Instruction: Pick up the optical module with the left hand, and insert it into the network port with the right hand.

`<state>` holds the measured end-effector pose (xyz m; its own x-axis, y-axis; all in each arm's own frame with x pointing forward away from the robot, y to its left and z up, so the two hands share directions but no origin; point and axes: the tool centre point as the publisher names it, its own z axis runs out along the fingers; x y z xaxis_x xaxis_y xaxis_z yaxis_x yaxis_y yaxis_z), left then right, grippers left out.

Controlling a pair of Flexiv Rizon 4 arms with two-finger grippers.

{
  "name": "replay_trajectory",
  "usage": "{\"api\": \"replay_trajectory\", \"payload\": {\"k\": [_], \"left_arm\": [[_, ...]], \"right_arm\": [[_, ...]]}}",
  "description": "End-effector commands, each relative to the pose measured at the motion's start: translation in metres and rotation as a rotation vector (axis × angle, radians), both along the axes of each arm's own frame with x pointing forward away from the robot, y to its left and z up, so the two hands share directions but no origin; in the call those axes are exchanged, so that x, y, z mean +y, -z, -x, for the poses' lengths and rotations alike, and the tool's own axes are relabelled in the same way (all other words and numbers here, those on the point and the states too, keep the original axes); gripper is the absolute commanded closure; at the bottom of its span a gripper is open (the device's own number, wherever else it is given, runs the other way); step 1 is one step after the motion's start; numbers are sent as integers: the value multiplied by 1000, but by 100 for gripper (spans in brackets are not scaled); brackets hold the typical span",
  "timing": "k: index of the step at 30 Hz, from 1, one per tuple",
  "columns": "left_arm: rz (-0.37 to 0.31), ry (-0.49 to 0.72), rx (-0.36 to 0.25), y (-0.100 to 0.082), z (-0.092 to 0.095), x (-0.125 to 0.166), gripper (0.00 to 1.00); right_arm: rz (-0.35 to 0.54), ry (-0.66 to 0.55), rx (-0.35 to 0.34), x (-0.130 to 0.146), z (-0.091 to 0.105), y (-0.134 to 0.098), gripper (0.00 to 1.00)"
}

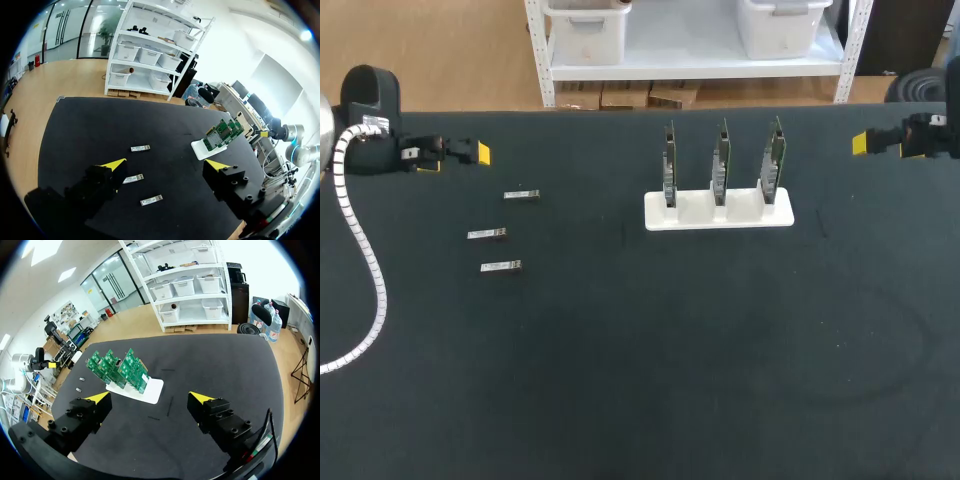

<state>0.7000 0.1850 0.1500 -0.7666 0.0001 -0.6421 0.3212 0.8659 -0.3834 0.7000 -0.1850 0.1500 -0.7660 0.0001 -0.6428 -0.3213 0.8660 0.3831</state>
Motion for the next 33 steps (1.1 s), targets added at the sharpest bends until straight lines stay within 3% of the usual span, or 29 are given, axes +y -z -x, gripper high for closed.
{"api": "replay_trajectory", "payload": {"k": [1, 6, 16, 20, 26, 33], "left_arm": [[0, 0, 0, 0, 0, 0, 0], [-49, 29, -48, -2, -12, 5, 0], [-363, 194, -136, 2, -45, 4, 0], [-419, 289, -164, 3, -49, -1, 0], [-546, 450, -123, 17, -49, -4, 0], [-593, 552, -102, 32, -50, -1, 0]], "right_arm": [[0, 0, 0, 0, 0, 0, 0], [0, 0, 0, 0, 0, 0, 0], [0, 0, 0, 0, 0, 0, 0], [0, 0, 0, 0, 0, 0, 0], [0, 0, 0, 0, 0, 0, 0], [0, 0, 0, 0, 0, 0, 0]]}}
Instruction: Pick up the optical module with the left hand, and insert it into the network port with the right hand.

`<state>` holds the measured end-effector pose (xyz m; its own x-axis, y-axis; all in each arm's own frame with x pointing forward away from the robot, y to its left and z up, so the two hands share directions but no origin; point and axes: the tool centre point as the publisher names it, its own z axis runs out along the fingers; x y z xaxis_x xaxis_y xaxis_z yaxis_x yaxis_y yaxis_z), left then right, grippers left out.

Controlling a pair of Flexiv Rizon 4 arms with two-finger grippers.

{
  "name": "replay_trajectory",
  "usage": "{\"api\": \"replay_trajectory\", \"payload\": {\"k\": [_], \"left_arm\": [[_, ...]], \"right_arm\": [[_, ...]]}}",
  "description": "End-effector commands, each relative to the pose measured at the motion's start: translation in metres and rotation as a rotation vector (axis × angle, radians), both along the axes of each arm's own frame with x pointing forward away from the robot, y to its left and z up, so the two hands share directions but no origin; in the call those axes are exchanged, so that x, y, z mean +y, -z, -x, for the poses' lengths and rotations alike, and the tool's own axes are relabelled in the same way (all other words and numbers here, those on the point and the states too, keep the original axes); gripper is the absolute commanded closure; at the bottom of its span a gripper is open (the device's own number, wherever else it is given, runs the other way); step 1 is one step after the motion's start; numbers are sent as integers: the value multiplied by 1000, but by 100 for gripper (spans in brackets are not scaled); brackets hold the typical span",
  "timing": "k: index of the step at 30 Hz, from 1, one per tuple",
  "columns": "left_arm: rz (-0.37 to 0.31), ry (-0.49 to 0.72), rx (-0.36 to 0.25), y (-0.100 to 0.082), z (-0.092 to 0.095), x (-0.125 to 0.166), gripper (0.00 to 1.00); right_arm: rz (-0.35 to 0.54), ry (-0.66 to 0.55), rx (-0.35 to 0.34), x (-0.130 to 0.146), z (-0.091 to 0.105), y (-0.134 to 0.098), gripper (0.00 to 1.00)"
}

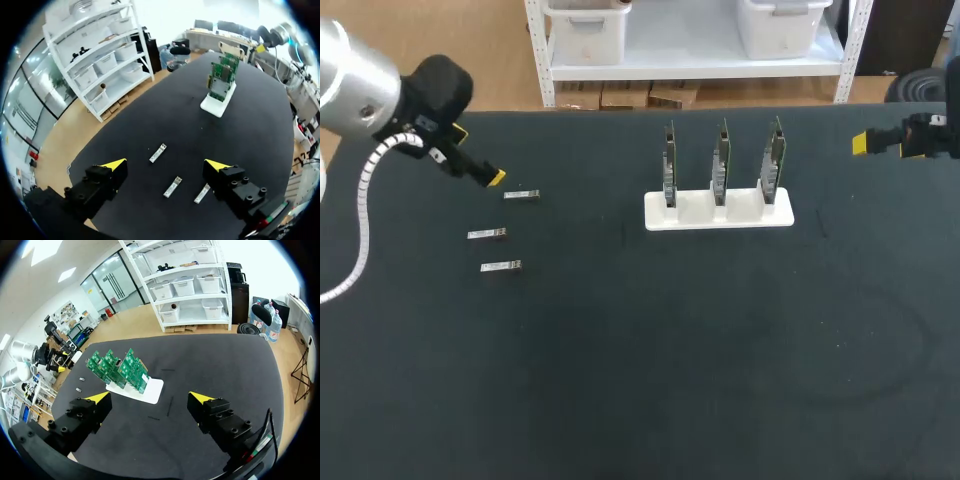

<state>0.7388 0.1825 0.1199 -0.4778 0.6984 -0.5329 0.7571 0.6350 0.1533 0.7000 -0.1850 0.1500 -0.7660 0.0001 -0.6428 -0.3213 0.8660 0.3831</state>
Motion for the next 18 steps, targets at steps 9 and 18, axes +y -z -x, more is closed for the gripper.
{"api": "replay_trajectory", "payload": {"k": [9, 18], "left_arm": [[-39, -21, 95, 18, -26, 5, 0], [-39, -21, 95, 18, -26, 5, 0]], "right_arm": [[0, 0, 0, 0, 0, 0, 0], [0, 0, 0, 0, 0, 0, 0]]}}
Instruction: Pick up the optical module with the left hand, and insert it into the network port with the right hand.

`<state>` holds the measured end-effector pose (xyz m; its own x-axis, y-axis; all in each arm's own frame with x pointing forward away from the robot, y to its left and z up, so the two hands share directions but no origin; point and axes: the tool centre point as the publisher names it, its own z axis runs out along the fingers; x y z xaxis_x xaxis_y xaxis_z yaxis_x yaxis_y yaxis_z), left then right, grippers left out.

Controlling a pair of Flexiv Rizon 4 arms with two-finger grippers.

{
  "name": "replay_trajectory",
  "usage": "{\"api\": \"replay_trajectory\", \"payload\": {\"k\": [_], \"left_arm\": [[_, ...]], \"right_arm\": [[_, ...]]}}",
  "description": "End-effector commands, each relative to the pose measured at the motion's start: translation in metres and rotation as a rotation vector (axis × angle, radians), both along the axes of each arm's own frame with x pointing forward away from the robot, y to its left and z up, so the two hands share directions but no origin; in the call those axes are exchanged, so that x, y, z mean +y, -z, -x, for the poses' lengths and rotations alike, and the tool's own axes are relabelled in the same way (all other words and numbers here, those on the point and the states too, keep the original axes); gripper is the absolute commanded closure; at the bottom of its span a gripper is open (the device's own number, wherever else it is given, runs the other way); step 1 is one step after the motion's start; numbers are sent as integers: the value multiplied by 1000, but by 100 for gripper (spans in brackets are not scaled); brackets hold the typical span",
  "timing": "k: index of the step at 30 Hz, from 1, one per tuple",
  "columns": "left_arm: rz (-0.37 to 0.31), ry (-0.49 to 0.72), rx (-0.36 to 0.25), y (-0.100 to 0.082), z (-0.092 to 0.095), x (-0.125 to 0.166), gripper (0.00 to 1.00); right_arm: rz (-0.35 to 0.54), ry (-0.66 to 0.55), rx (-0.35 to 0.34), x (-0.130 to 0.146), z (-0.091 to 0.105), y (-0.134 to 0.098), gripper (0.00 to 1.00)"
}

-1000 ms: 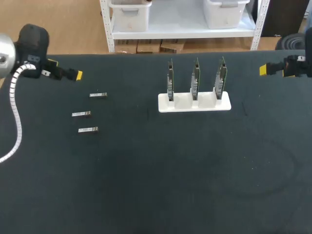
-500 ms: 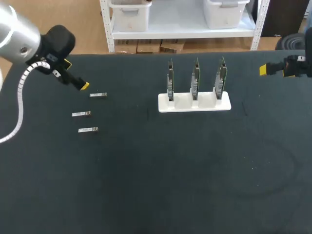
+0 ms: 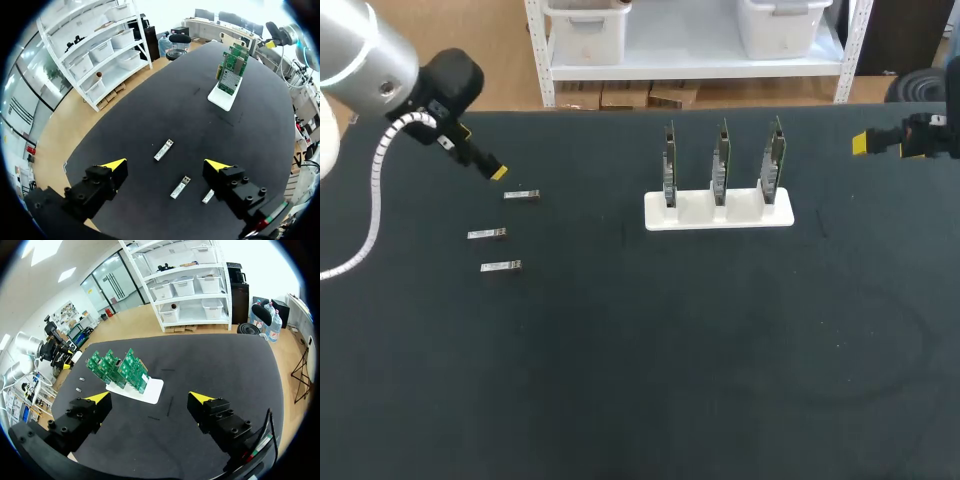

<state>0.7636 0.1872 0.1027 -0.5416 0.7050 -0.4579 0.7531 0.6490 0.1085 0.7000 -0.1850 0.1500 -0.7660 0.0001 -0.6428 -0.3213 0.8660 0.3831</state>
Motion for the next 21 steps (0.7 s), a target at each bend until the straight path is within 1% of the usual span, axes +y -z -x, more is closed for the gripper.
{"api": "replay_trajectory", "payload": {"k": [1, 2, 5, 6, 8, 10, 14, 16, 17, 19, 21], "left_arm": [[1, 4, 2, 0, -2, 1, 0], [1, 4, 2, 0, -2, 1, 0], [-64, 95, -88, 2, 0, -1, 0], [-87, 133, -105, 2, -1, 0, 0], [-114, 199, -99, 5, -4, 4, 0], [-175, 261, -126, 11, -4, 6, 0], [-261, 366, -115, 24, 1, 6, 0], [-292, 405, -81, 31, 2, 5, 0], [-305, 413, -83, 34, 2, 5, 0], [-315, 419, -56, 37, 0, 3, 0], [-347, 413, -56, 40, -4, 0, 0]], "right_arm": [[0, 0, 0, 0, 0, 0, 0], [0, 0, 0, 0, 0, 0, 0], [0, 0, 0, 0, 0, 0, 0], [0, 0, 0, 0, 0, 0, 0], [0, 0, 0, 0, 0, 0, 0], [0, 0, 0, 0, 0, 0, 0], [0, 0, 0, 0, 0, 0, 0], [0, 0, 0, 0, 0, 0, 0], [0, 0, 0, 0, 0, 0, 0], [0, 0, 0, 0, 0, 0, 0], [0, 0, 0, 0, 0, 0, 0]]}}
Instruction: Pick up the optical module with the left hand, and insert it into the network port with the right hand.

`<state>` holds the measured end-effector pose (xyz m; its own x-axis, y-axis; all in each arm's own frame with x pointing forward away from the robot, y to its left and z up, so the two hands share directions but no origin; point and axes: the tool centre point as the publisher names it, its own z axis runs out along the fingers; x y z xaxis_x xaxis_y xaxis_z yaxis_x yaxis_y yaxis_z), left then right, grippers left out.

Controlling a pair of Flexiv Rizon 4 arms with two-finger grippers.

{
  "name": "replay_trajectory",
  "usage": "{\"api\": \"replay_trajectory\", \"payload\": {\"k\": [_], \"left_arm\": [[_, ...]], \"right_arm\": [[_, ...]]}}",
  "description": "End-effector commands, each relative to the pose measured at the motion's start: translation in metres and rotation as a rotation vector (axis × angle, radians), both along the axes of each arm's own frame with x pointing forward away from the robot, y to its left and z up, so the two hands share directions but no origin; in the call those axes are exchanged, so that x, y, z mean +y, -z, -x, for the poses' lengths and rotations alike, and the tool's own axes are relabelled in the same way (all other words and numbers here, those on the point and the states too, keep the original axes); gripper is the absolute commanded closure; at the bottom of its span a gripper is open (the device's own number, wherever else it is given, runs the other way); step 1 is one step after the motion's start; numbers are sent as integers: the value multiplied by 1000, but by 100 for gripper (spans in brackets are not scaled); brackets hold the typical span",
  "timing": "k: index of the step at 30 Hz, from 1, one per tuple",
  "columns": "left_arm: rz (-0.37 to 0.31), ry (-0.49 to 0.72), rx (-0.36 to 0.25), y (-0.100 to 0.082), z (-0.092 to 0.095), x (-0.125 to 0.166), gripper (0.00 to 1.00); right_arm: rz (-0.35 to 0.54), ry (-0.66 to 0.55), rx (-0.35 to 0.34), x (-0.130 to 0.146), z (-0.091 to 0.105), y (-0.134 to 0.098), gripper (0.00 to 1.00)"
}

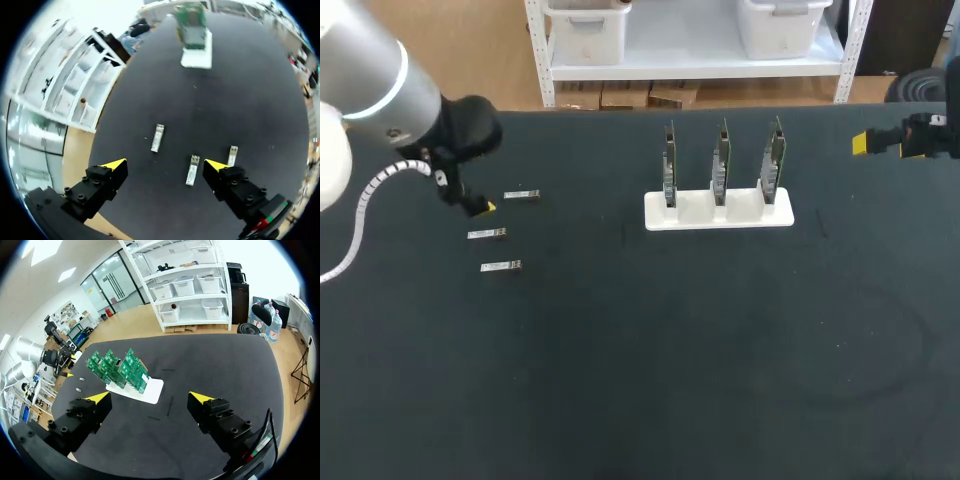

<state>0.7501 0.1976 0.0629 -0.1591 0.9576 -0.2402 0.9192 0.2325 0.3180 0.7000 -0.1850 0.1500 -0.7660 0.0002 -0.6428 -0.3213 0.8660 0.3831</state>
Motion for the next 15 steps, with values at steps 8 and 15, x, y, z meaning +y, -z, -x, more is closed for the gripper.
{"api": "replay_trajectory", "payload": {"k": [8, 15], "left_arm": [[-107, -8, 31, 2, -34, -19, 0], [-165, -51, 103, 18, -49, -20, 0]], "right_arm": [[0, 0, 0, 0, 0, 0, 0], [0, 0, 0, 0, 0, 0, 0]]}}
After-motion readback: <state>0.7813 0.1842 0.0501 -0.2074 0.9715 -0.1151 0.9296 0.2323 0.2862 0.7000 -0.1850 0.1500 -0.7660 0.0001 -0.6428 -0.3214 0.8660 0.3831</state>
